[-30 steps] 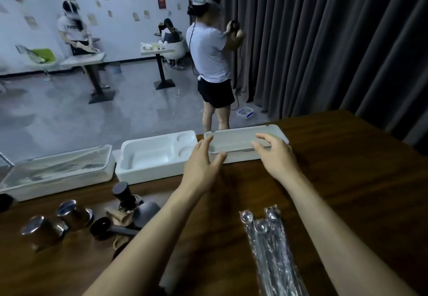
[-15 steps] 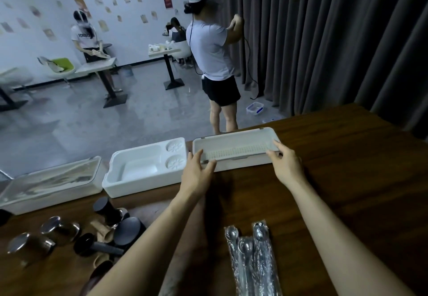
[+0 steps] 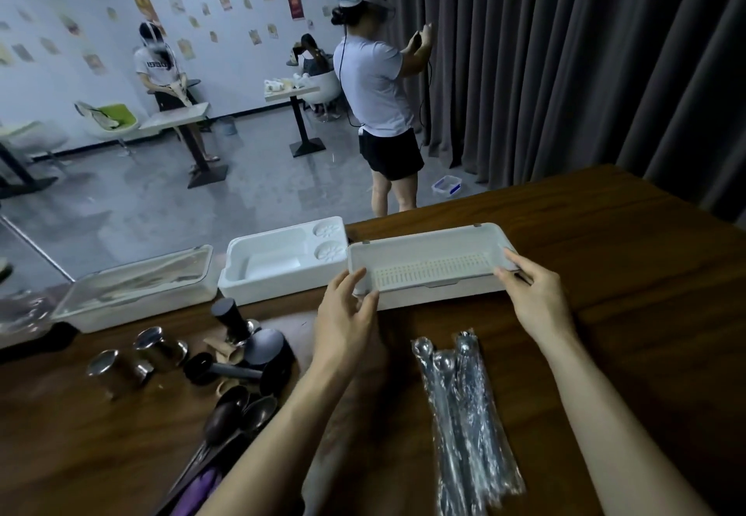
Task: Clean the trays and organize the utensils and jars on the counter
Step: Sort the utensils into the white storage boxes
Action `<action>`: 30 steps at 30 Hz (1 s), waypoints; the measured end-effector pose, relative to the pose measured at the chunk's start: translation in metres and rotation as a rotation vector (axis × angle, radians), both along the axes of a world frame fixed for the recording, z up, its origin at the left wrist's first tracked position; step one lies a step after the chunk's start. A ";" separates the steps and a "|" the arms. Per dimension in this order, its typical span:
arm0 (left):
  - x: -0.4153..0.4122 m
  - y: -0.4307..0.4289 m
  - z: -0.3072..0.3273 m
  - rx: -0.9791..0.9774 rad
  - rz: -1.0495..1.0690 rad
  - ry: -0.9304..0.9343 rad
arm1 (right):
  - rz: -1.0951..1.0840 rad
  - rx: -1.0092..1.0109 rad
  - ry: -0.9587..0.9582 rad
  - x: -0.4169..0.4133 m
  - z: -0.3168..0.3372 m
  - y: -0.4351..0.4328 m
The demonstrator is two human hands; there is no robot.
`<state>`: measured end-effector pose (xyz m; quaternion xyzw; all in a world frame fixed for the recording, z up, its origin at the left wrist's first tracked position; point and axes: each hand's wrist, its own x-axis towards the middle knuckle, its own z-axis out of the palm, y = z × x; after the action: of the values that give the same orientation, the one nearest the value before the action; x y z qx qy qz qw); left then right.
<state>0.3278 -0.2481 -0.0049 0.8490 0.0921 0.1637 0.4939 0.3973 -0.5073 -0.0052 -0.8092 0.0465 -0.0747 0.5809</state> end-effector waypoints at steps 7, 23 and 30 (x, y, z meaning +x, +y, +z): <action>-0.091 0.030 -0.007 -0.050 -0.048 -0.021 | -0.006 -0.015 -0.047 -0.096 0.014 0.024; -0.127 -0.019 0.032 -0.145 -0.415 0.083 | -0.307 -0.274 -0.070 -0.245 0.027 -0.032; -0.078 -0.075 0.016 -0.205 -0.458 0.170 | -0.295 -0.432 -0.061 -0.234 0.004 -0.084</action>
<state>0.2494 -0.3232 0.0112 0.8039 -0.0449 -0.0345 0.5921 0.1632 -0.5909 -0.0012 -0.8963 0.1294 -0.1913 0.3787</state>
